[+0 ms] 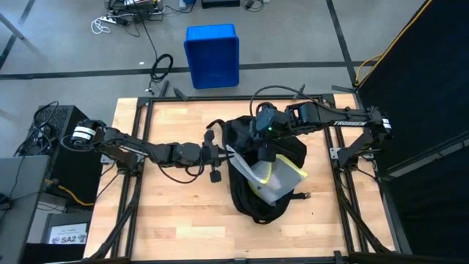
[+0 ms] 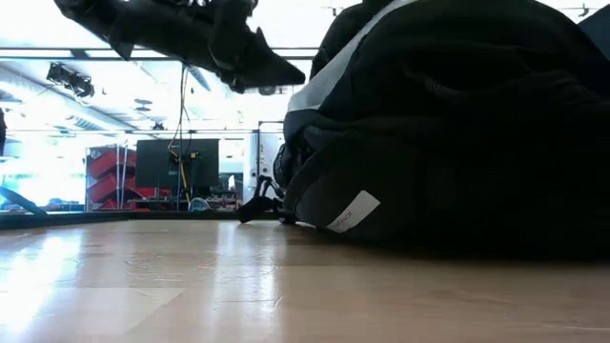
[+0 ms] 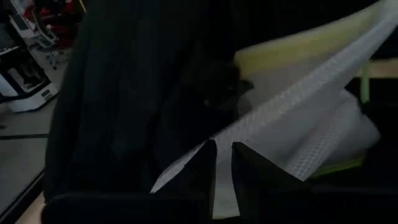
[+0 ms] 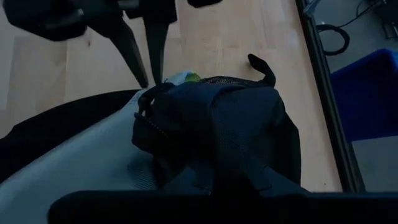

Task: Unpack backpack
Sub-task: Put the white zip bag into the black backpack

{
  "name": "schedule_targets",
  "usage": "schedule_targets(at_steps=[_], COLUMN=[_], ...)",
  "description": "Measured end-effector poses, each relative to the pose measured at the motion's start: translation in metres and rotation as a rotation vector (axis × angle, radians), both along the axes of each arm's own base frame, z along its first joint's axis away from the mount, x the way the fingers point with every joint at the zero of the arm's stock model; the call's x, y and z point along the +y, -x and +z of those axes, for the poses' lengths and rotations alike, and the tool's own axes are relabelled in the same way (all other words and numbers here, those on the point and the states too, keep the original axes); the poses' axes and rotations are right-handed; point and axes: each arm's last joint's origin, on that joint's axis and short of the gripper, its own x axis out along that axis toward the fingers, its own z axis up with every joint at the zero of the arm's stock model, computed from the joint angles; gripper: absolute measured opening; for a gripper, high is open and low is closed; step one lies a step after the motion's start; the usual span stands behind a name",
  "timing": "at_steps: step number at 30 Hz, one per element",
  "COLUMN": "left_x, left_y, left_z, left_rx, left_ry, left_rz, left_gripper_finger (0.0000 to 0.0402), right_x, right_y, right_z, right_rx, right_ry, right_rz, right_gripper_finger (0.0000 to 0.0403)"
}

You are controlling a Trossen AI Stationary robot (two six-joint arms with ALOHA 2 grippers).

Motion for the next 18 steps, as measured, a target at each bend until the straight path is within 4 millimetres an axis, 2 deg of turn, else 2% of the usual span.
schedule_targets(at_steps=[5,8,12,18], left_x=[-0.001,0.005,0.013,0.019], left_y=[0.011,0.013,0.007,-0.008], left_z=[0.012,0.000,-0.023,-0.021], left_rx=[-0.018,-0.002,0.051,-0.037], left_ry=[-0.034,0.011,0.074,0.077], left_rz=[-0.016,0.020,0.079,-0.001], left_gripper_finger=[0.0023,0.0023,0.0023,0.0023], right_x=[0.000,0.000,0.000,-0.003], right_y=[0.000,0.000,0.000,-0.001], right_z=[0.000,0.000,0.000,0.001], right_rx=[0.001,0.001,0.001,-0.018], right_ry=[0.000,0.001,0.003,-0.006], right_rz=[0.000,0.000,0.004,0.008], right_gripper_finger=[0.0000,0.0000,0.0000,0.0000])
